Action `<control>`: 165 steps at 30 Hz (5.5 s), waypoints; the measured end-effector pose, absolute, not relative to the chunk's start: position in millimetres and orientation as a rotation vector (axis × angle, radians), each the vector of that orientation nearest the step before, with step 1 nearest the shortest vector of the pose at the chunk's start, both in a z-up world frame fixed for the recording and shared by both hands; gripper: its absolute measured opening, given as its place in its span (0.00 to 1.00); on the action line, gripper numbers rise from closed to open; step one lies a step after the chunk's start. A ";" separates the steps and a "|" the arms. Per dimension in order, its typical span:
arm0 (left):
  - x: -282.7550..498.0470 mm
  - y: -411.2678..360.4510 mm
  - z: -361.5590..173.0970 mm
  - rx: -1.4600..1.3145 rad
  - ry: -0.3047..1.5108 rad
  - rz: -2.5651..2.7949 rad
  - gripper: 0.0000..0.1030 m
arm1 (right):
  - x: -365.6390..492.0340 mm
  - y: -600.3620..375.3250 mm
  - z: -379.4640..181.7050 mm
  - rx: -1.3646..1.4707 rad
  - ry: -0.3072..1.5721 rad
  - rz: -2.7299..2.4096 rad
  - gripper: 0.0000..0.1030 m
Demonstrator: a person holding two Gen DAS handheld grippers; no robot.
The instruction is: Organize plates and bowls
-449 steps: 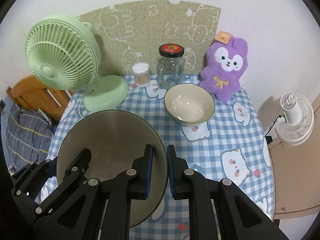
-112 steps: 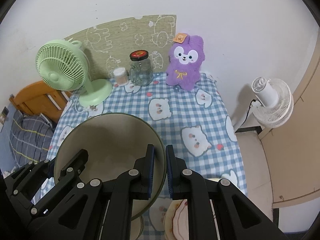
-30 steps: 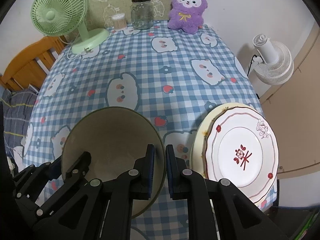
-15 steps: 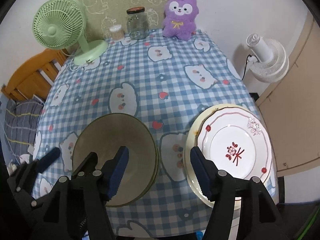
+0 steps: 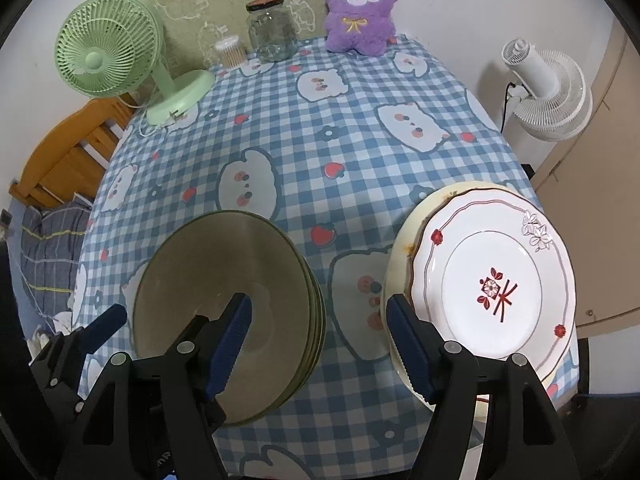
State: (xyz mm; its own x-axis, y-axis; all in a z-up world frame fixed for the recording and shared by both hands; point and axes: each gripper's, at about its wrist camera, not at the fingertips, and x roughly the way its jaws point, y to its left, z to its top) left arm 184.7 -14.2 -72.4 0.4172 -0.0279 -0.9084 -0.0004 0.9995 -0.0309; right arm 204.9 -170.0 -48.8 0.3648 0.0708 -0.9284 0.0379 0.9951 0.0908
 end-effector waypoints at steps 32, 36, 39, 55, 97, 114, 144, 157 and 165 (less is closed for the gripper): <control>205.0 -24.9 -102.7 -0.085 1.177 -0.054 0.85 | 236.0 -160.6 -92.6 0.107 1.275 0.073 0.71; 206.6 -25.5 -102.1 -0.090 1.192 -0.038 0.85 | 239.2 -156.9 -95.0 0.082 1.278 0.060 0.71; 207.4 -26.7 -101.7 -0.082 1.190 -0.039 0.85 | 239.6 -157.7 -96.0 0.087 1.279 0.054 0.70; 206.3 -26.8 -99.7 -0.138 1.199 -0.132 0.58 | 241.5 -150.3 -94.4 0.090 1.302 0.135 0.49; 179.3 -36.9 -18.0 -0.080 1.072 -0.125 0.51 | 214.9 -163.2 -9.2 0.106 1.174 0.114 0.50; 180.9 -104.1 -1.0 -0.131 1.053 -0.074 0.51 | 223.0 -234.5 9.1 0.057 1.170 0.150 0.50; 199.8 -212.2 -37.2 -0.133 1.144 -0.111 0.51 | 235.0 -340.7 -36.2 0.065 1.259 0.105 0.50; 208.1 -224.7 -56.4 -0.134 1.178 -0.076 0.51 | 246.5 -349.4 -58.2 0.054 1.282 0.135 0.50; 208.7 -223.0 -58.3 -0.145 1.157 -0.065 0.51 | 245.7 -347.5 -56.9 0.036 1.265 0.144 0.50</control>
